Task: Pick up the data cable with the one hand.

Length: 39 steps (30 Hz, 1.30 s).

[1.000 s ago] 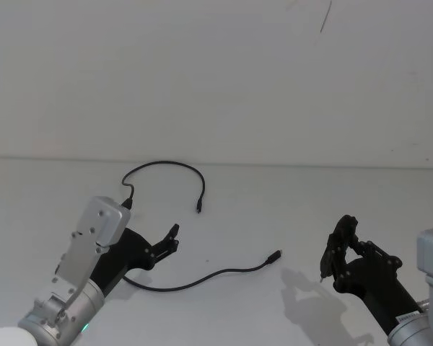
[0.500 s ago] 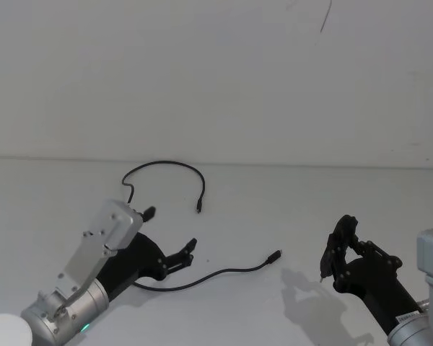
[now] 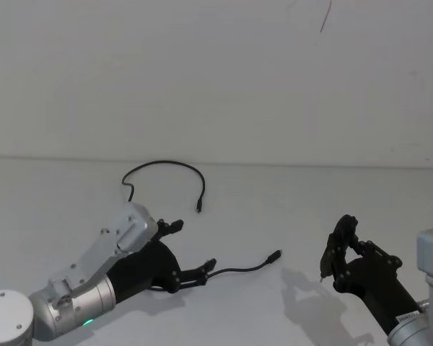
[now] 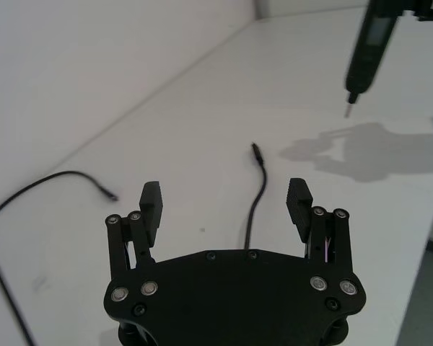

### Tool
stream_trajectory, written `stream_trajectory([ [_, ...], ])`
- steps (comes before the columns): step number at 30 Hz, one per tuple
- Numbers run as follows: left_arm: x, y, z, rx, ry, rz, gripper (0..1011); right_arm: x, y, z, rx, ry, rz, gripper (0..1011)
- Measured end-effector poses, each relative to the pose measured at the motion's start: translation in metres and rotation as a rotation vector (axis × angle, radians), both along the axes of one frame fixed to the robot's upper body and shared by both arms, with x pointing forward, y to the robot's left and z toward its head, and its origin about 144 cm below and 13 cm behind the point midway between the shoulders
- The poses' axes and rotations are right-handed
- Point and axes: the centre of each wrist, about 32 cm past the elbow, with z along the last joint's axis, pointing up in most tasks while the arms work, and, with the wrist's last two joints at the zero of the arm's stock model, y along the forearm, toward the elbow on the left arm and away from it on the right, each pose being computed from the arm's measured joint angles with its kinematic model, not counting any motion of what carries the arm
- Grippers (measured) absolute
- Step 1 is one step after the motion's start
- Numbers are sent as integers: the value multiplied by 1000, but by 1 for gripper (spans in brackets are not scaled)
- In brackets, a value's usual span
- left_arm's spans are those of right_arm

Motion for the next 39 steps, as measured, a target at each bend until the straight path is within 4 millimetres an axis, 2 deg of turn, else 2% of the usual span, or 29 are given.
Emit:
stream_trajectory([
  [6,15,1,0,23,27,-86,1001,0,0,0,0,0,0,269],
  [20,65,1,-4,64,114,-249,1001,0,0,0,0,0,0,269],
  [30,86,-2,-12,80,153,-297,1001,0,0,0,0,0,0,269],
  [39,96,-8,-19,78,178,-312,1001,0,0,0,0,0,0,269],
])
